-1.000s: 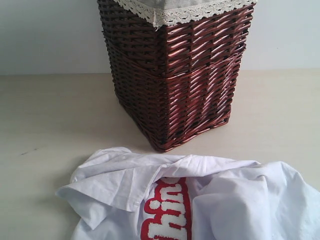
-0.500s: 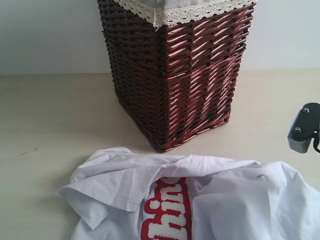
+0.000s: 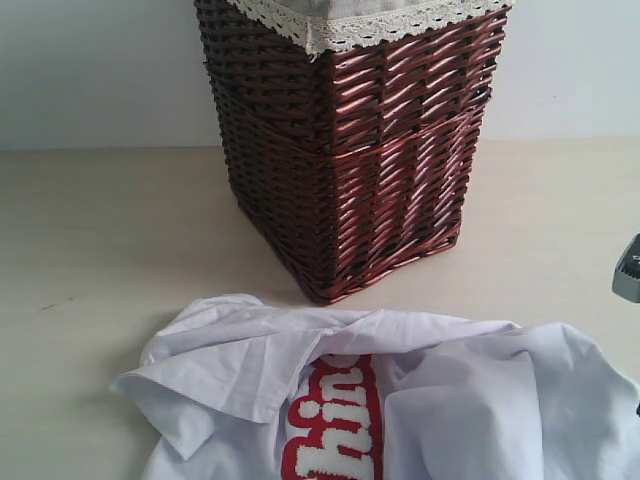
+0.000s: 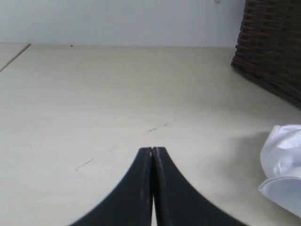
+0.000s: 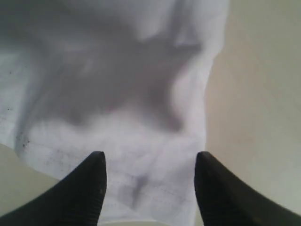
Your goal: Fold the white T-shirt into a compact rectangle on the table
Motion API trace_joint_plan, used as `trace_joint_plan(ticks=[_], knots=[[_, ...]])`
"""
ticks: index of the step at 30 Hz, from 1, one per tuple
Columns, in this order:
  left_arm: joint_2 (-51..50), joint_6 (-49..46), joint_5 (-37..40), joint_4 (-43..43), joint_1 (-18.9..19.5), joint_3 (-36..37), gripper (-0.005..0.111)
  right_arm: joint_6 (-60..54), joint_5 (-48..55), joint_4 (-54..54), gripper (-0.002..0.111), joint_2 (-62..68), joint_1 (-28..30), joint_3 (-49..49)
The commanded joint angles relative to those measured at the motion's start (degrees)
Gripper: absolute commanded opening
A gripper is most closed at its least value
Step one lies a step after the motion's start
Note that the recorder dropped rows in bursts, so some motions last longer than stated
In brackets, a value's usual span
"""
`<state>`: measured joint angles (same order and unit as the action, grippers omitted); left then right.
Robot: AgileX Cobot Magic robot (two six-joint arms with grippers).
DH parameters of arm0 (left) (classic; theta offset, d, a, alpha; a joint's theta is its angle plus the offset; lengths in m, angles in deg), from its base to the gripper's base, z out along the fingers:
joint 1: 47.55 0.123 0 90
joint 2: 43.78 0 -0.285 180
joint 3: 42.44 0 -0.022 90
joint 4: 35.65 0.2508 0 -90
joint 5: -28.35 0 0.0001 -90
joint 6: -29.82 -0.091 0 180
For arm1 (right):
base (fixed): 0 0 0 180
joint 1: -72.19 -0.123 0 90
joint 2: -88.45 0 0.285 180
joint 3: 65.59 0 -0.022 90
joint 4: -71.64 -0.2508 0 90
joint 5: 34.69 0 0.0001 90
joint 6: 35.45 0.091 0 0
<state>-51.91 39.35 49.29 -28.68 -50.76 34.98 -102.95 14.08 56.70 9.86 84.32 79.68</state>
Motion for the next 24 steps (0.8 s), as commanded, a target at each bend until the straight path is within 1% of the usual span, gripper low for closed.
trace_joint_plan(ticks=[1, 5, 8, 9, 11, 16, 17, 21, 24], knots=[[0.3, -0.2, -0.4, 0.1, 0.0, -0.2, 0.000, 1.4, -2.8, -2.0, 0.055, 4.6, 0.3, -0.2], [0.3, -0.2, -0.4, 0.1, 0.0, -0.2, 0.000, 1.2, -6.5, -1.9, 0.055, 6.8, 0.3, -0.2], [0.3, -0.2, -0.4, 0.1, 0.0, -0.2, 0.000, 1.2, -6.8, -1.7, 0.054, 8.7, 0.3, -0.2], [0.3, -0.2, -0.4, 0.1, 0.0, -0.2, 0.000, 1.2, -6.8, -1.7, 0.053, 9.1, 0.3, -0.2], [0.3, -0.2, -0.4, 0.1, 0.0, -0.2, 0.000, 1.2, -6.8, -1.7, 0.044, 9.6, 0.3, -0.2], [0.3, -0.2, -0.4, 0.1, 0.0, -0.2, 0.000, 0.7, -9.4, -1.6, 0.004, 9.7, 0.3, -0.2], [0.3, -0.2, -0.4, 0.1, 0.0, -0.2, 0.000, -0.2, -10.2, -1.5, 0.000, 9.7, 0.3, -0.1], [0.3, -0.2, -0.4, 0.1, 0.0, -0.2, 0.000, -1.5, -11.6, 0.1, 0.000, 9.1, 0.3, 2.6], [0.3, -0.2, -0.4, 0.1, 0.0, -0.2, 0.000, -1.5, -11.6, 0.1, 0.000, 7.3, 0.3, 6.7]])
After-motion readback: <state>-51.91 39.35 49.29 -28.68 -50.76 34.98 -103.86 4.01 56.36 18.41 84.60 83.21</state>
